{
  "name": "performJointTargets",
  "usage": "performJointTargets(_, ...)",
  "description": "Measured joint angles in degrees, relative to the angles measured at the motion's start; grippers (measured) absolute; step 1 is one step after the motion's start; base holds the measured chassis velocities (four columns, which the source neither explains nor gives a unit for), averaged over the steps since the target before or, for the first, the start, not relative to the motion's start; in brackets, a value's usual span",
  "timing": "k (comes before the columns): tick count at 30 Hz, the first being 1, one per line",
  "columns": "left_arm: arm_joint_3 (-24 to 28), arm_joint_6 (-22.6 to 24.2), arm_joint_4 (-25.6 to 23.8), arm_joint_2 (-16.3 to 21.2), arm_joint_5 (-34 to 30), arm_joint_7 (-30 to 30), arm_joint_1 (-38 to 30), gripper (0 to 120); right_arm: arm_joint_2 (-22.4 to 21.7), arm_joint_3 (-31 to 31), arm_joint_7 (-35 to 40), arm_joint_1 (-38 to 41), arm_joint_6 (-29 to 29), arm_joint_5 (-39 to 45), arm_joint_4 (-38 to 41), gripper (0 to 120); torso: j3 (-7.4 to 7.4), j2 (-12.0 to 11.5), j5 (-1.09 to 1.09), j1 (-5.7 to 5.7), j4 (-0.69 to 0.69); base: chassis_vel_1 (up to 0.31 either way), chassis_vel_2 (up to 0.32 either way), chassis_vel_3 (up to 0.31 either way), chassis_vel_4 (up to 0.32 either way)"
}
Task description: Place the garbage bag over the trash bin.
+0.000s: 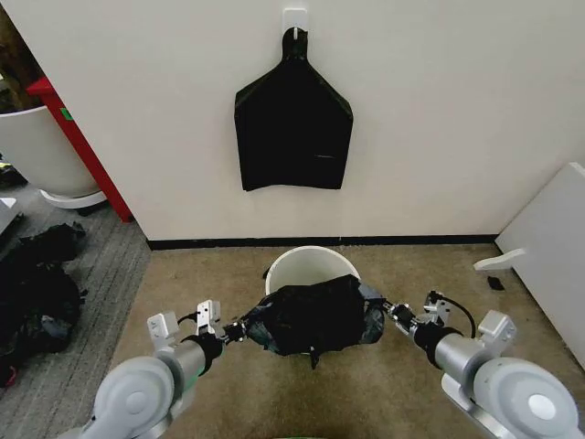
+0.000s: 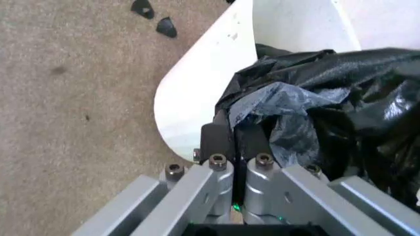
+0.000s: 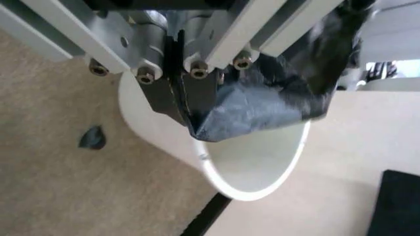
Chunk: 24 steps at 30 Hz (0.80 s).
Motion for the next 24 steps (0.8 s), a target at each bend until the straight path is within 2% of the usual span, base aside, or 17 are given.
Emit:
performJointTargets(14,1.9,-5.8,7.8,-2.1,9.8,8.0,-0.5,0,2.2,-1.4,-8.8,-0.2,2.4,-8.6,-9.6,0,0.0,0.0,0.0,0.0,0.0,0.0,0.0,0.0,0.0)
performJointTargets(24,3.2,-9.0,11.2,-3.2,17.1,11.6,-1.8,0,3.3,-2.0,-13.4,0.0,4.2,-12.2,-13.2,0,0.0,0.0,0.0,0.0,0.0,0.0,0.0,0.0,0.0)
